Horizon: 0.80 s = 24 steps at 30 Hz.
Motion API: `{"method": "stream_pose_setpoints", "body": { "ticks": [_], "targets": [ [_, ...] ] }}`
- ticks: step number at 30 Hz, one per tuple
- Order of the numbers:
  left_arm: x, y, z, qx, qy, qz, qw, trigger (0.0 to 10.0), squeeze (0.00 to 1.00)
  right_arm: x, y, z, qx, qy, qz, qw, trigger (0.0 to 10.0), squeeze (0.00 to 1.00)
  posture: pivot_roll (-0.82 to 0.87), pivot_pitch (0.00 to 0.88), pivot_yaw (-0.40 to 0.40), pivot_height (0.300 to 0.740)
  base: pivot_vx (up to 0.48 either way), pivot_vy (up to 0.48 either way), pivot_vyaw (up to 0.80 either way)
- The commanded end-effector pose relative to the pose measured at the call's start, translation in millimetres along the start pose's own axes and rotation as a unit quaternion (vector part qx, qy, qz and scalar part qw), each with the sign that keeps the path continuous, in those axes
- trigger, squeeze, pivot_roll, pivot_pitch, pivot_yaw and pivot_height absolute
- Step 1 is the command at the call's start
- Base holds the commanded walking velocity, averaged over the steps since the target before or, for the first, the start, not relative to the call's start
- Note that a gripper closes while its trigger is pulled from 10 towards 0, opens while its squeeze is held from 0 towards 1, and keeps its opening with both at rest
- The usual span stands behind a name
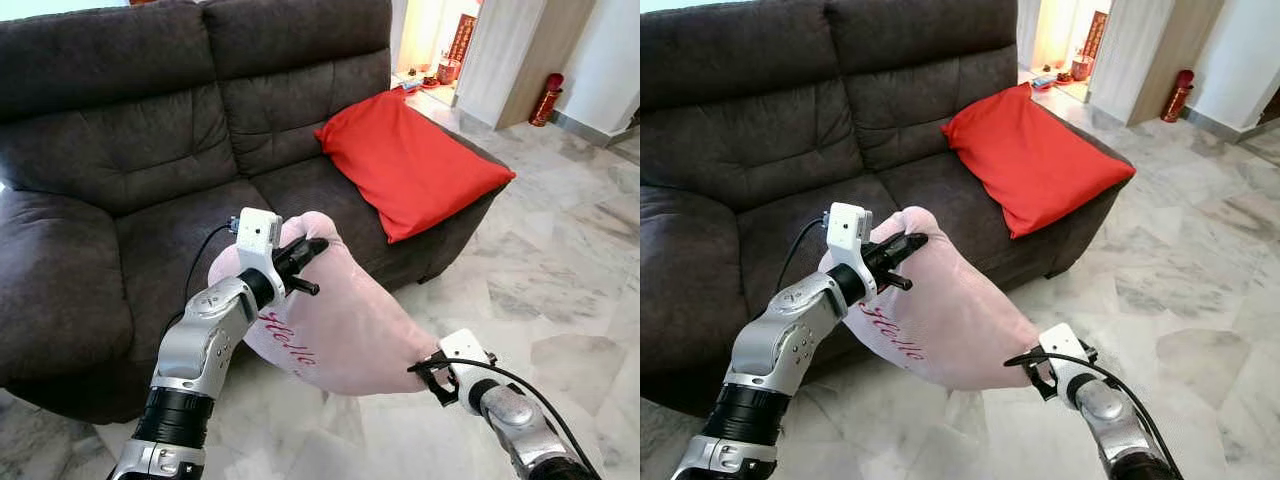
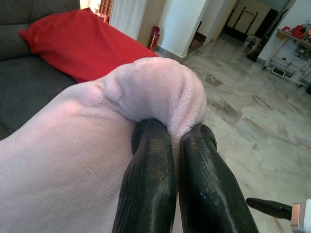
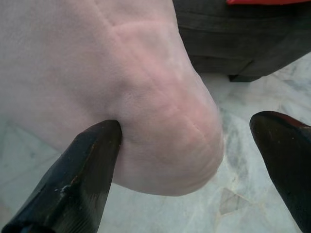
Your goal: Move the pillow to the sofa from floor
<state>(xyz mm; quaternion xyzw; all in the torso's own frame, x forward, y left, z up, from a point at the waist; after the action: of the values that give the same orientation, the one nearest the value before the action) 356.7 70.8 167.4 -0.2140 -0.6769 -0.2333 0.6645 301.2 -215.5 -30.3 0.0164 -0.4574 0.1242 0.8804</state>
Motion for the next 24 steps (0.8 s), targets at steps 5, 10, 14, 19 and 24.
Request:
{"method": "stream_pose_setpoints", "body": {
  "ticks": [5,10,14,19,24],
  "targets": [
    [35,-10.6,0.9,-0.039,-0.066,-0.014,0.997,10.0,0.00,6,-21.8,3.5,-0.057,-0.015,0.035,0.998,10.0,0.00,0.08,0.000,-0.010,0.740,0.000,0.000,0.00],
    [39,-16.0,2.4,-0.063,-0.074,-0.012,0.995,10.0,0.00,-3,-19.8,3.4,-0.041,0.011,0.012,0.999,10.0,0.00,0.08,0.000,-0.010,0.740,0.000,0.000,0.00],
    [41,-21.3,6.7,-0.097,-0.077,-0.012,0.992,10.0,0.00,-7,-14.0,3.1,-0.026,0.017,0.017,0.999,10.0,0.00,0.08,0.000,-0.010,0.740,0.000,0.000,0.00],
    [37,-26.0,12.0,-0.130,-0.061,-0.026,0.989,10.0,0.00,-6,-11.2,2.7,-0.014,0.015,0.020,1.000,10.0,0.00,0.08,0.000,-0.007,0.740,0.000,0.000,0.00],
    [36,-30.2,15.1,-0.159,-0.057,-0.030,0.985,10.0,0.00,-9,-6.9,3.3,0.011,0.024,0.012,1.000,10.0,0.00,0.08,0.000,-0.010,0.740,0.000,0.000,0.00]
  ]
}}
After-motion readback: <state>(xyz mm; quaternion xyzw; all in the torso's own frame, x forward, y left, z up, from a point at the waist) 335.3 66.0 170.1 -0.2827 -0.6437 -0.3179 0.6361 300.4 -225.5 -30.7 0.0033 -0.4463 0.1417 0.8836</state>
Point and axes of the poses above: a point about 5 cm out from each wrist's last joint towards the gripper, its own z axis pointing back from the gripper into the wrist, its own x axis along the axis of the wrist's last joint, y = z × x, the point moved 4 cm from there along -z, pointing out of the wrist towards the gripper, and after that the axes turned 15 degrees about -z, right-handed, at the moved point
